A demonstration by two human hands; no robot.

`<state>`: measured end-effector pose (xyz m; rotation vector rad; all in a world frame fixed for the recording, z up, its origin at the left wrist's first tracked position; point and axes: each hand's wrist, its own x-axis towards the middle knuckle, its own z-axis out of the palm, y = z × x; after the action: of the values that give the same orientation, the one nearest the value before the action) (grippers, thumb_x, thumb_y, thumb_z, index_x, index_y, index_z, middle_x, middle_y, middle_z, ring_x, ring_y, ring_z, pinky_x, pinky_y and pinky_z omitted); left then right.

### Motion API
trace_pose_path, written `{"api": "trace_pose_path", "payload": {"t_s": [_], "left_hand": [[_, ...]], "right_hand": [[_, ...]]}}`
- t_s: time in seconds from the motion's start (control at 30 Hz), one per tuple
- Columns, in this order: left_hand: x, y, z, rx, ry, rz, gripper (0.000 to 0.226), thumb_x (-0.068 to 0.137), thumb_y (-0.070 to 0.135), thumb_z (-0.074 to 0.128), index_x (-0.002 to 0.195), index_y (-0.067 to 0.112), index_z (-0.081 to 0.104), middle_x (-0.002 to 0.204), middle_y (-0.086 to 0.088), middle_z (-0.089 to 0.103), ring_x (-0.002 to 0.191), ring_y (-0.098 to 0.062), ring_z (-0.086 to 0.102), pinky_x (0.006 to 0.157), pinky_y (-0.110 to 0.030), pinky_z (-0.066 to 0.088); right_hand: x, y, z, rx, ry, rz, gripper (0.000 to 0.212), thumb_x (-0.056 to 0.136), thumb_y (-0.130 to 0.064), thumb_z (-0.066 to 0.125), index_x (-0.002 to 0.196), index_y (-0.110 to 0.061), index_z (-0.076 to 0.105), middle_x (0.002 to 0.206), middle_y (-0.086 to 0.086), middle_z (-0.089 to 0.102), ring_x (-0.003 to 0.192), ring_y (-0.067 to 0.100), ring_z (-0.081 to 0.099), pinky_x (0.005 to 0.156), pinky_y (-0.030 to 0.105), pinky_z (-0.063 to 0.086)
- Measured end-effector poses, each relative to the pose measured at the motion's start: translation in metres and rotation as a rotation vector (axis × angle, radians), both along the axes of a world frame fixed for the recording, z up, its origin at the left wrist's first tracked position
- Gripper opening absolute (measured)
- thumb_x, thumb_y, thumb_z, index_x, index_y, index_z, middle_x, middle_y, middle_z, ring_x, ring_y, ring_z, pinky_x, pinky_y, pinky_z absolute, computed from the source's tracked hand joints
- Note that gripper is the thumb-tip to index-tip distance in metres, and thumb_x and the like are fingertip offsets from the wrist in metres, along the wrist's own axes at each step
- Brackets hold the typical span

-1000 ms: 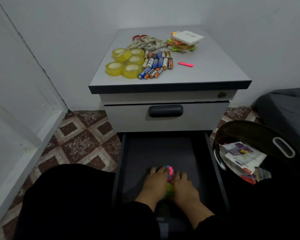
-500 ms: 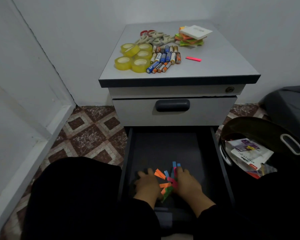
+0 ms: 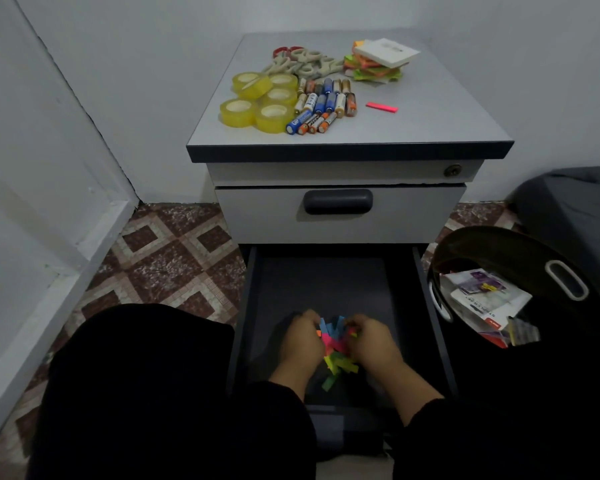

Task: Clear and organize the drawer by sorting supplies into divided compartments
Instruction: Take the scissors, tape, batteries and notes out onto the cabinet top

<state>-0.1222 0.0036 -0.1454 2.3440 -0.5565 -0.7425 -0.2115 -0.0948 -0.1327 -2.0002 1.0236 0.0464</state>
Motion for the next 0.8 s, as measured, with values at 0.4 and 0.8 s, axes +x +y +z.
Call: {"api": "trace_pose_path", "payload": {"t_s": [0.4, 0.8], "left_hand": [[-0.011, -0.001, -0.006, 0.188, -0.123, -0.338, 0.05, 0.088, 0.016, 0.058, 0.136, 0.022, 0.046, 0.132, -0.006, 0.028, 0.121, -0.027, 0.032, 0.106, -0.034, 0.034], [-0.003, -0.001, -0.006, 0.016, 0.002, -0.267, 0.042, 0.083, 0.003, 0.062, 0.12, 0.02, 0.057, 0.123, -0.004, 0.046, 0.112, -0.023, 0.052, 0.098, -0.03, 0.043]], "right_hand": [[-0.011, 0.004, -0.012, -0.192, 0.384, 0.205, 0.108, 0.072, -0.051, 0.075, 0.15, -0.013, 0.011, 0.14, 0.01, 0.023, 0.128, 0.033, 0.033, 0.102, 0.041, 0.039], [0.005, 0.008, -0.016, -0.218, 0.328, 0.288, 0.052, 0.089, -0.036, 0.056, 0.137, -0.028, 0.04, 0.135, 0.009, 0.031, 0.121, 0.035, 0.043, 0.097, 0.04, 0.043]]}}
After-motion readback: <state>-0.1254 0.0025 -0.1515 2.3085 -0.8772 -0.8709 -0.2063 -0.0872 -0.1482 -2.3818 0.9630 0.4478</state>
